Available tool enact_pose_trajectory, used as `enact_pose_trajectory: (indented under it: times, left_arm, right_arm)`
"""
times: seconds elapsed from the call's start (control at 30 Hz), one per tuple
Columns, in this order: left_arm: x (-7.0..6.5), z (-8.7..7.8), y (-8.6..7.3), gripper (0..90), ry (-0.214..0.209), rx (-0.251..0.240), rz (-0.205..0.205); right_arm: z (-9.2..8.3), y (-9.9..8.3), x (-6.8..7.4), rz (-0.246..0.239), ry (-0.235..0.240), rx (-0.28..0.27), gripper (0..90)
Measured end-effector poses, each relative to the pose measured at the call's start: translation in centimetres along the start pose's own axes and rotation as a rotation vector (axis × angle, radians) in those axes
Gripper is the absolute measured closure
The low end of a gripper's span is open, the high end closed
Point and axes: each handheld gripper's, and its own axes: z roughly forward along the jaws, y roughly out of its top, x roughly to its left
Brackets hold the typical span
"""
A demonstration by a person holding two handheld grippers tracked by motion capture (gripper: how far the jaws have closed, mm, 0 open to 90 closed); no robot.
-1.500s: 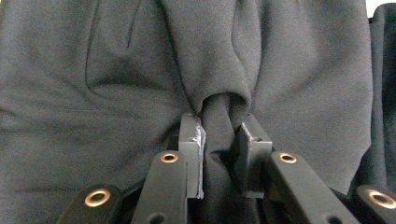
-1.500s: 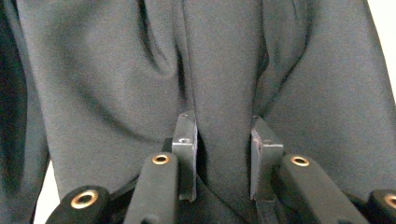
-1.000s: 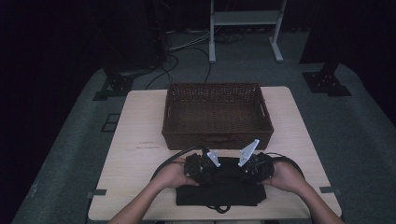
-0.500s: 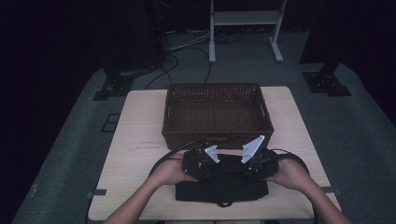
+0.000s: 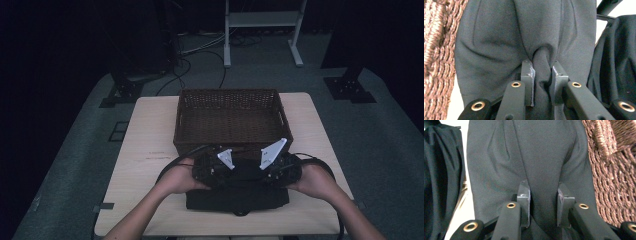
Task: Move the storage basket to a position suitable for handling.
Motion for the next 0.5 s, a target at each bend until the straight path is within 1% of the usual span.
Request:
enact_pose_trajectory:
  times: [0.13,0.23,0.27,0.3,0.33,0.5]
  left_arm:
    - [0.1,-0.4,0.3,76.1,0.006,0.002,0.007]
    - [0.2,-1.2,0.8,76.1,0.010,0.006,0.015]
    - [0.2,-1.2,0.8,76.1,0.010,0.006,0.015]
    - [0.3,-1.4,0.9,76.1,0.012,0.005,0.018]
    - [0.4,-1.8,1.1,76.1,0.014,0.003,0.019]
    - [0.7,-2.6,1.5,76.1,0.021,-0.001,0.023]
  right_arm:
    - [-0.4,0.1,-0.1,0.000,-0.001,-0.005,69.4]
    - [-1.0,0.3,-0.4,0.002,-0.004,-0.013,69.4]
    - [-1.2,0.4,-0.5,0.001,-0.006,-0.014,69.4]
    - [-1.2,0.4,-0.5,0.001,-0.006,-0.014,69.4]
    - [-1.6,0.6,-0.7,-0.003,-0.006,-0.019,69.4]
    - [-2.4,1.1,-1.1,-0.006,-0.013,-0.024,69.4]
